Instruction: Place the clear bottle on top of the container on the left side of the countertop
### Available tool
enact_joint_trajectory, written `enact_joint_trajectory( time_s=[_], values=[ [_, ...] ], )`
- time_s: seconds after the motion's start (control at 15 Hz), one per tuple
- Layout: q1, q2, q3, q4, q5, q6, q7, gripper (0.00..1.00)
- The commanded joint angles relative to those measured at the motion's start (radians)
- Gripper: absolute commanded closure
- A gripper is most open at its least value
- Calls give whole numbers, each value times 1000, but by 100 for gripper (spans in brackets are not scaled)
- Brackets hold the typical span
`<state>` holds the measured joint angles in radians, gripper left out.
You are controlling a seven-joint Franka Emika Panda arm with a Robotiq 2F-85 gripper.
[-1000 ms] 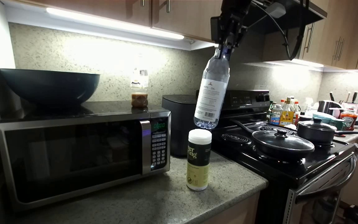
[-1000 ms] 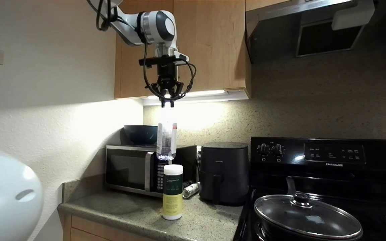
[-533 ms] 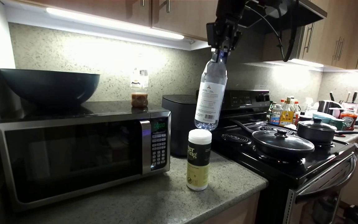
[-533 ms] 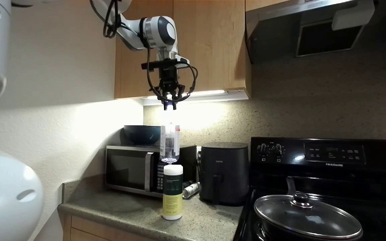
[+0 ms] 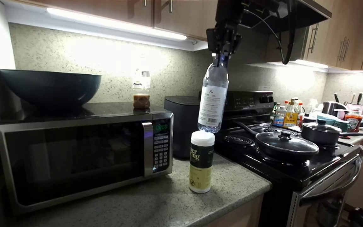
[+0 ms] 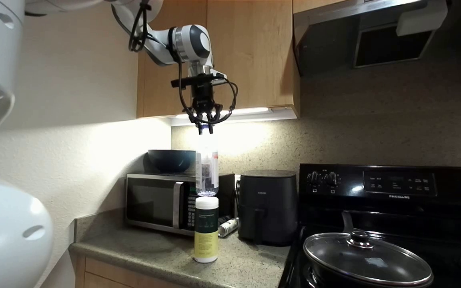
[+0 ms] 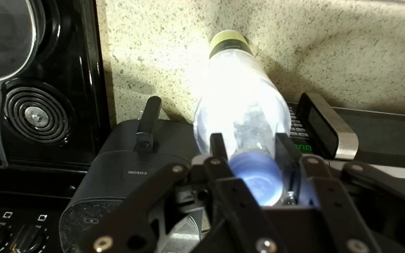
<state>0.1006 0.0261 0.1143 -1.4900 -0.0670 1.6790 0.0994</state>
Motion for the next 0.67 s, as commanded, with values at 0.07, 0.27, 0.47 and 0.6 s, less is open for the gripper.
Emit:
enact_joint_trajectory(
  time_s=[0.07,0.27,0.47,0.6],
  values=[
    [16,37,3,45,-34,-5,0,87],
    [20,54,1,62,-41,-8,-2,87],
    [21,69,-1,77,-37,-11,0,87],
    [23,77,0,84,-39,-14,-1,87]
  ],
)
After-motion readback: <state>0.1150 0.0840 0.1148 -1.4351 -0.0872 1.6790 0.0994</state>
